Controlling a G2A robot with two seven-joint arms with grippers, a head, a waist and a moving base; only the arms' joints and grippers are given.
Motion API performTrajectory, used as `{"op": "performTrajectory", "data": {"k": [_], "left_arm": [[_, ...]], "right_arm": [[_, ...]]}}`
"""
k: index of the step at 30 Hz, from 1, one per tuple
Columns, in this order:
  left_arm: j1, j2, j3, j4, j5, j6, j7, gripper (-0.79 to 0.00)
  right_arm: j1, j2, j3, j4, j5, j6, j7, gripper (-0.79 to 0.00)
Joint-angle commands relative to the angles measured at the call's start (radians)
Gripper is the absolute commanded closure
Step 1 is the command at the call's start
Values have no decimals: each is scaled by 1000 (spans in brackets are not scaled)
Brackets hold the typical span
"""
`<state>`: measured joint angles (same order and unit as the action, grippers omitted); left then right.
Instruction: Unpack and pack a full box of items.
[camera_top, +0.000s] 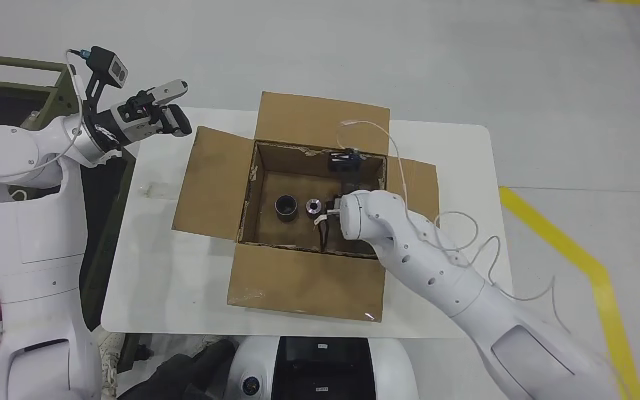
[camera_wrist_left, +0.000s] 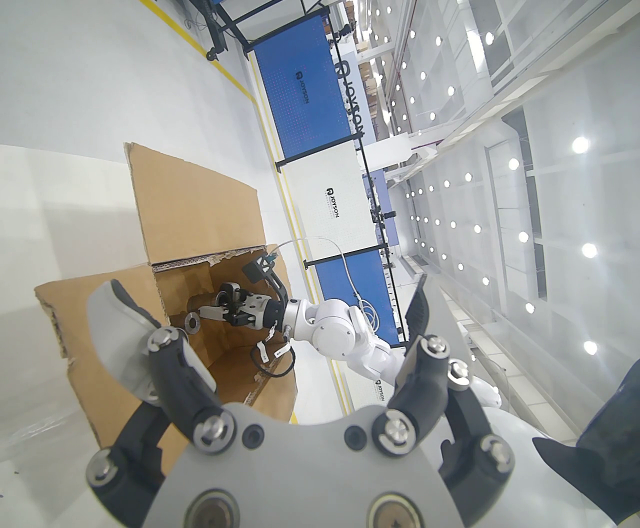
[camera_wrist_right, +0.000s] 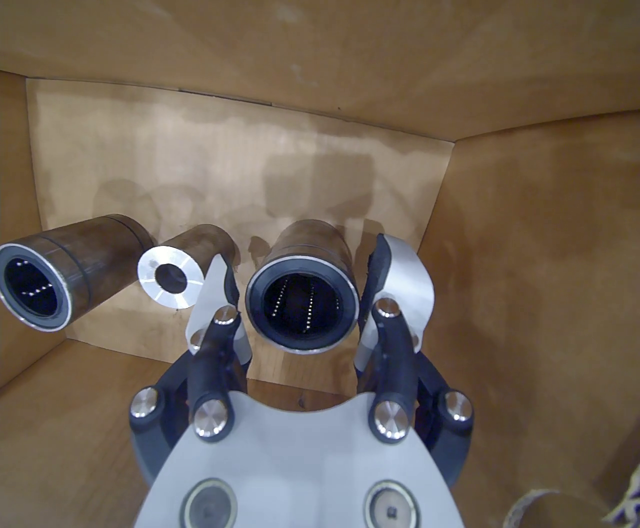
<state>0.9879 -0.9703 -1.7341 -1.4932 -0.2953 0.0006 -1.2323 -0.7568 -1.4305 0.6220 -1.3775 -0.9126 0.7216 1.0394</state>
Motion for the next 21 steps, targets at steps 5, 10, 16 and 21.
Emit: {"op": "performTrajectory", "data": {"k": [5, 10, 16, 21], "left_arm": [[0, 0, 0, 0, 0, 0, 0, -785], [0, 0, 0, 0, 0, 0, 0, -785], [0, 0, 0, 0, 0, 0, 0, -785], [0, 0, 0, 0, 0, 0, 0, -785]], "right_arm": [[-6, -8, 11, 9, -12, 1, 0, -336], [-12, -12, 20, 5, -33, 2, 6, -188], [-34, -8, 43, -37, -77, 4, 14, 0], [-66, 0, 67, -107, -121, -9, 21, 0]]}}
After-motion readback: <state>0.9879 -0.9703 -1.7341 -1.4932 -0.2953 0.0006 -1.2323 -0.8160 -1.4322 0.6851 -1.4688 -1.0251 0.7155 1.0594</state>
